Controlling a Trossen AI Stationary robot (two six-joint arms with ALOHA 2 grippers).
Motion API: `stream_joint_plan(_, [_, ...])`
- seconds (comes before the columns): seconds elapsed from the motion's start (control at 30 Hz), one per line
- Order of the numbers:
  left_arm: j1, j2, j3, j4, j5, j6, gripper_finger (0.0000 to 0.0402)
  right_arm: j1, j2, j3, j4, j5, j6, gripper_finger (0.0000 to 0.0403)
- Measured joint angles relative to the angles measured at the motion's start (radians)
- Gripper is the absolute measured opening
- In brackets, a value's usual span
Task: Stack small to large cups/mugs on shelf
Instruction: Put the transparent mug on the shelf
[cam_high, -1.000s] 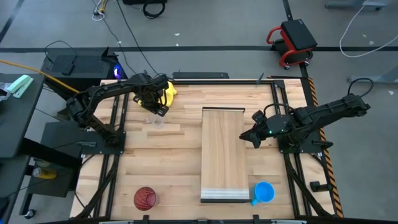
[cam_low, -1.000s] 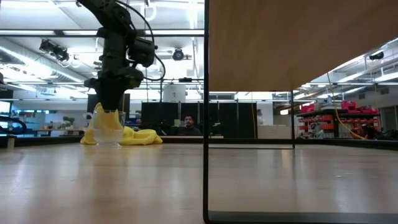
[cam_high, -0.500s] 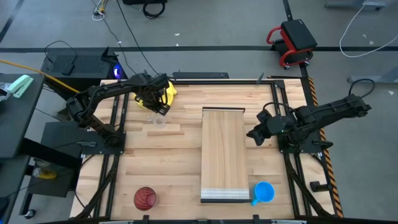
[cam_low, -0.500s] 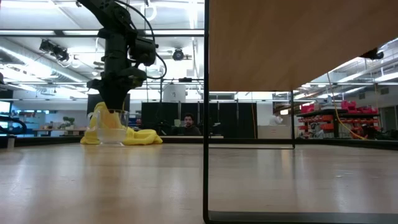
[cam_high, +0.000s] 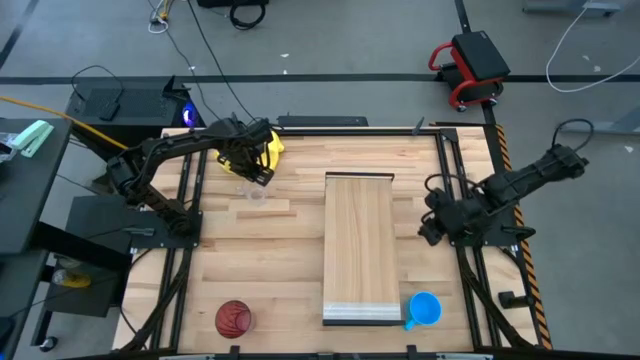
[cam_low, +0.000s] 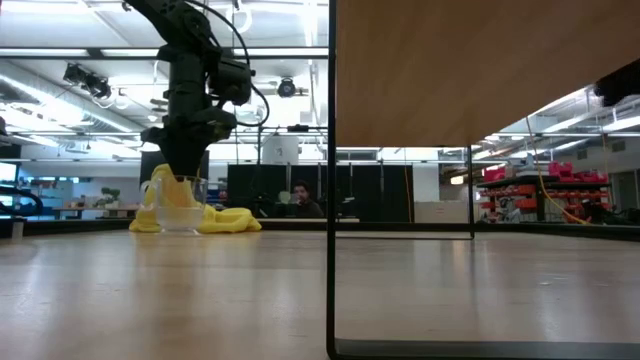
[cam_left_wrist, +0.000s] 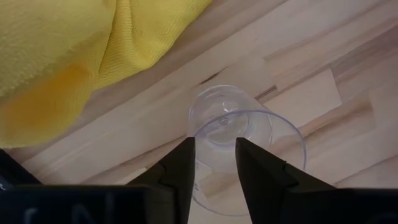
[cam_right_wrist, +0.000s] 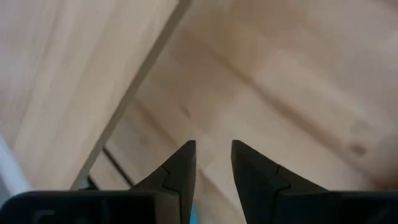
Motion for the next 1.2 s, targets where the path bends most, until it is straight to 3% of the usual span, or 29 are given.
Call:
stream_joint_plan(0.27, [0.002, 0.000, 0.000, 0.001, 0.000, 0.001, 0.0141, 0.294, 0.030, 0.000, -0.043, -0.031, 0.289, 0.0106])
stream_joint_plan(0.53, [0.002, 0.000, 0.000, 0.002, 0.000, 0.003, 0.0145, 0.562, 0.179, 0.000, 0.015, -0.057, 0.542, 0.0103])
stream_joint_plan(0.83, [0.002, 0.000, 0.000, 0.002, 0.000, 0.002, 0.0140, 0.608, 0.346, 0.000, 0.140, -0.053, 0.601, 0.0103])
stream_joint_plan(1.2, [-0.017, 0.000, 0.000, 0.008, 0.000, -0.009, 0.0138, 0.609, 0.376, 0.000, 0.174, -0.034, 0.592, 0.0103])
